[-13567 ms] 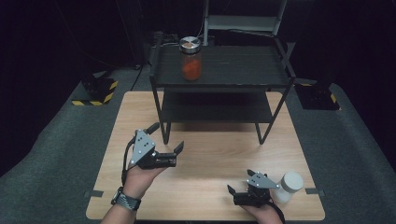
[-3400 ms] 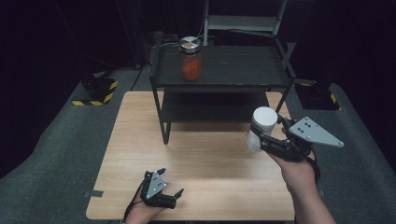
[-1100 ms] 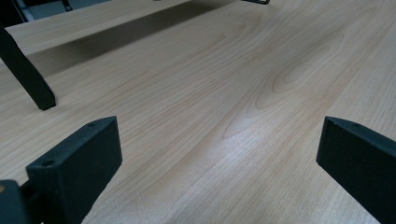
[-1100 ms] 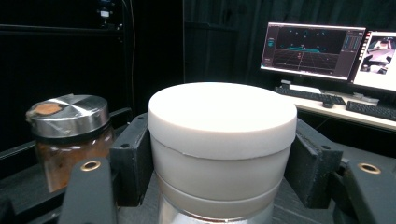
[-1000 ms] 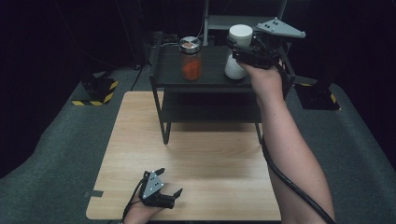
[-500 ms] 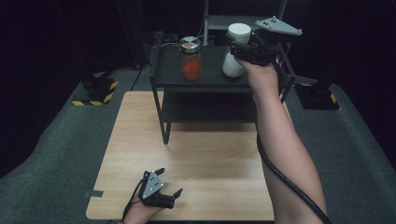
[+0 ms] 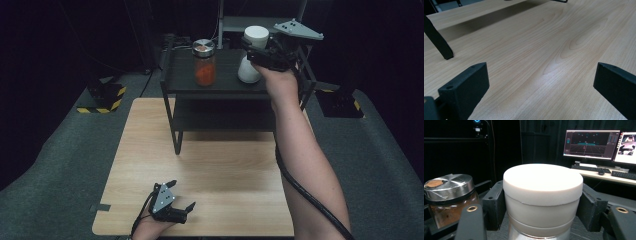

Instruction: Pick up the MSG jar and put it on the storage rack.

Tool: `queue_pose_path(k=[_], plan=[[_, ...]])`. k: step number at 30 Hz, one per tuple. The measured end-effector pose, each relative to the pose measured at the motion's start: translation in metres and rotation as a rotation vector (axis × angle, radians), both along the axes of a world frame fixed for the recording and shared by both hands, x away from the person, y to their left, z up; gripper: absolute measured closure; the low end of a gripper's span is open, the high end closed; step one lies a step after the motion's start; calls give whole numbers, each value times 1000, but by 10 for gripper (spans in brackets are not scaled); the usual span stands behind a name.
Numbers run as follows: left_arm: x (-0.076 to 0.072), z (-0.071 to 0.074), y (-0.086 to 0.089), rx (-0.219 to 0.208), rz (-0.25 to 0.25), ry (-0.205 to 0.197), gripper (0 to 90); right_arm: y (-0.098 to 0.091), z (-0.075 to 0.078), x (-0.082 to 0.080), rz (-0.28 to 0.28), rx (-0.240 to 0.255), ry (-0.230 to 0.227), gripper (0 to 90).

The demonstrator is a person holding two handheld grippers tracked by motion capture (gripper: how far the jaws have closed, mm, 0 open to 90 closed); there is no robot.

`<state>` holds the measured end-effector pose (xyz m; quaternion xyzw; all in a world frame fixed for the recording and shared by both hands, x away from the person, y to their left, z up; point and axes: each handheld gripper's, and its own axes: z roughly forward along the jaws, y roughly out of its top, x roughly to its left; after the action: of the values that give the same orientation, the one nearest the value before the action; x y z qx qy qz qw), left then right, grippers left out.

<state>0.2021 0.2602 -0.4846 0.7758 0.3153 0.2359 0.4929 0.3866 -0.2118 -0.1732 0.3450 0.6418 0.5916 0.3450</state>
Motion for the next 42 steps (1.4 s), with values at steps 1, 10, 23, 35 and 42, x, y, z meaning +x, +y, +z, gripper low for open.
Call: queue_pose_path(k=[1, 10, 23, 35, 42], plan=[[0, 0, 0, 0, 0, 0, 4, 0, 0, 0, 0, 0, 1, 336], [0, 0, 0, -1, -2, 0, 4, 1, 0, -1, -4, -1, 1, 330], [1, 0, 1, -4, -8, 2, 4, 2, 2, -4, -33, 0, 29, 52], [1, 0, 1, 3, -10, -1, 4, -3, -4, -20, -29, -4, 17, 0], [0, 0, 0, 7, -10, -5, 4, -7, -13, -34, -8, -7, 10, 0]])
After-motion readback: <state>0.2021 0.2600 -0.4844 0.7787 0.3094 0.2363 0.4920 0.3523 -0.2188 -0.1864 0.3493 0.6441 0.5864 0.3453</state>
